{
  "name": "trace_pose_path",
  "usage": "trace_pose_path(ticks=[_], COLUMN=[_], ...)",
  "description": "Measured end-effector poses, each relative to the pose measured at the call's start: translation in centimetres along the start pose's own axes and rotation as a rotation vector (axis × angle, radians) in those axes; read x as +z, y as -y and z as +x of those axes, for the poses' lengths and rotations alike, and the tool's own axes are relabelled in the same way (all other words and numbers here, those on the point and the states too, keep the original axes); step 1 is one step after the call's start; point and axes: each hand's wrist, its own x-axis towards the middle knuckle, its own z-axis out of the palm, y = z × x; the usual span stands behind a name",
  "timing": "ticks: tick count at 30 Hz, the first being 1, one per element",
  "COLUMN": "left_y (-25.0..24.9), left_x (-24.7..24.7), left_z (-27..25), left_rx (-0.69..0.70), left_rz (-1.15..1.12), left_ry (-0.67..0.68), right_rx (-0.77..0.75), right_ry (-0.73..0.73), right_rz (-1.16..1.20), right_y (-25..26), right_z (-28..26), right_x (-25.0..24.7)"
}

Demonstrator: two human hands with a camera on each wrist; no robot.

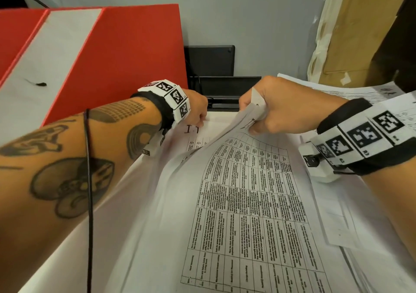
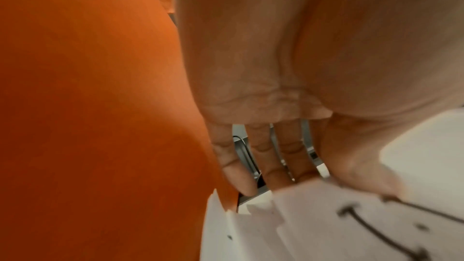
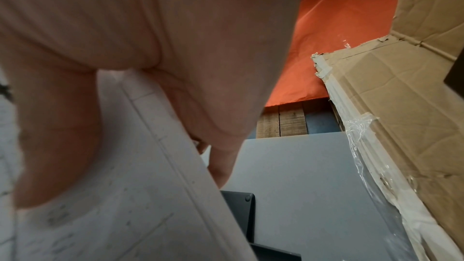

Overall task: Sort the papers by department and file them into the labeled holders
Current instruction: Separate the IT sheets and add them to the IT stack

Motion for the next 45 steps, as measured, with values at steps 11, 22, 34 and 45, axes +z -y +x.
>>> trace_pose_path(ticks=[11, 22, 34, 45], left_y=[-0.2, -1.6, 0.6, 0.0], left_x=[-3.1, -8.5, -0.8, -2.2], left_z=[-1.7, -6.6, -1.0, -1.5], left_rx=[-0.058, 0.341, -0.071, -0.093], left_rz=[-0.044, -0.706, -0.069, 0.031], left_ry=[-0.204, -0.027, 0.209, -0.001], right_rx=[-0.003, 0.1, 0.016, 0.003], right_ry=[-0.016, -0.232, -0.049, -0.042], right_rz=[0.013, -0.008, 0.039, 0.081], right_y=[-0.1, -0.7, -1.3, -1.0], right_z=[-0.3, 0.0, -0.1, -0.2], right_x=[-0.1, -0.2, -0.2, -0.2])
